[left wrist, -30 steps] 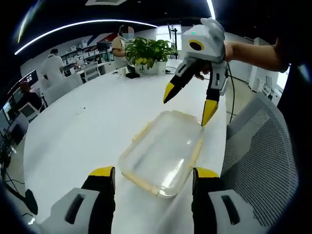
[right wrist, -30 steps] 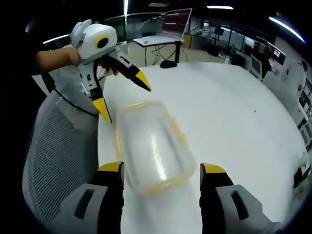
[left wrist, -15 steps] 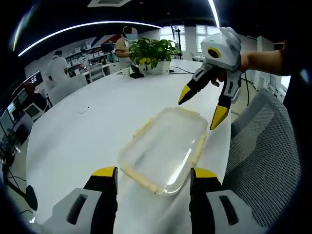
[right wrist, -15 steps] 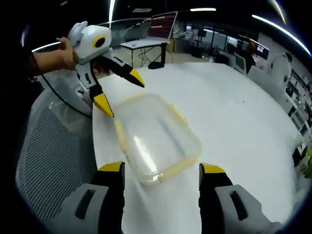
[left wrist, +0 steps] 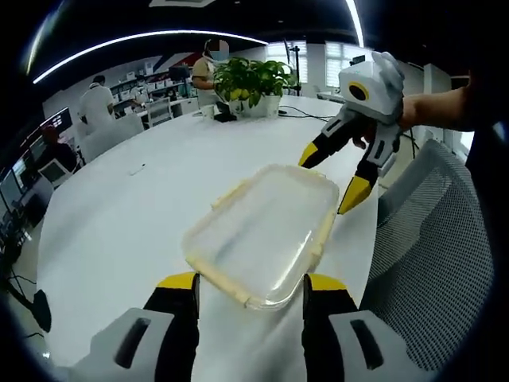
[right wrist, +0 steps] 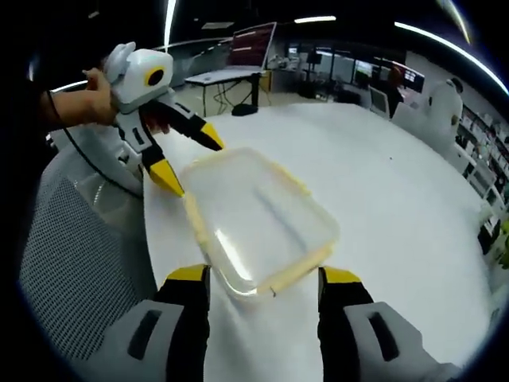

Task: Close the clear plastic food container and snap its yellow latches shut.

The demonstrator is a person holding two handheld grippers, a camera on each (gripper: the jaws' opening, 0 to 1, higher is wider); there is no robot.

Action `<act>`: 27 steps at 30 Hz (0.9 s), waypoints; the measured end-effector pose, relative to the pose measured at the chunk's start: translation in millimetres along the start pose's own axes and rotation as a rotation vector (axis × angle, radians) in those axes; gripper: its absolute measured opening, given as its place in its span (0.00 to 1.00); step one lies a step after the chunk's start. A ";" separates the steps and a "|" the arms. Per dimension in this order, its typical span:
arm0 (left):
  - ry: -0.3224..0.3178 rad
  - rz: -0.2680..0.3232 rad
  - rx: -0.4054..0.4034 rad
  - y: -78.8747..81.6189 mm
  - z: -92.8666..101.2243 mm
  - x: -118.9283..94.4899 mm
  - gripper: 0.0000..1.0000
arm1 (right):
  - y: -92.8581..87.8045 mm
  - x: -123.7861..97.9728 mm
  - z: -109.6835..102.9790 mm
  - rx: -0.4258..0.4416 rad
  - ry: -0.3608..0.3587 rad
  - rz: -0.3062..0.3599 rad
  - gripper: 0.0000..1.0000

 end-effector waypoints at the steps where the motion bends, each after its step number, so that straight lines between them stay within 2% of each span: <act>1: -0.001 0.000 -0.004 -0.4 -0.2 0.3 0.47 | -0.3 1.0 0.6 0.000 -0.004 0.003 0.50; 15: -0.005 0.006 -0.017 1.5 -11.8 8.4 0.47 | 7.8 7.2 12.3 0.006 -0.014 0.006 0.50; 27: -0.002 -0.001 -0.017 3.8 -32.7 20.2 0.46 | 22.3 18.0 30.8 -0.005 -0.009 -0.006 0.50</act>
Point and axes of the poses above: the point that each gripper's makers call its tool centre point, and the gripper's own axes: x roughly forward along the fingers, z roughly to its right, y roughly out of its top, the point moved 1 cm from there along -x, roughly backward along the fingers, and after that the axes turned 15 degrees about x, right-handed, at the moved point
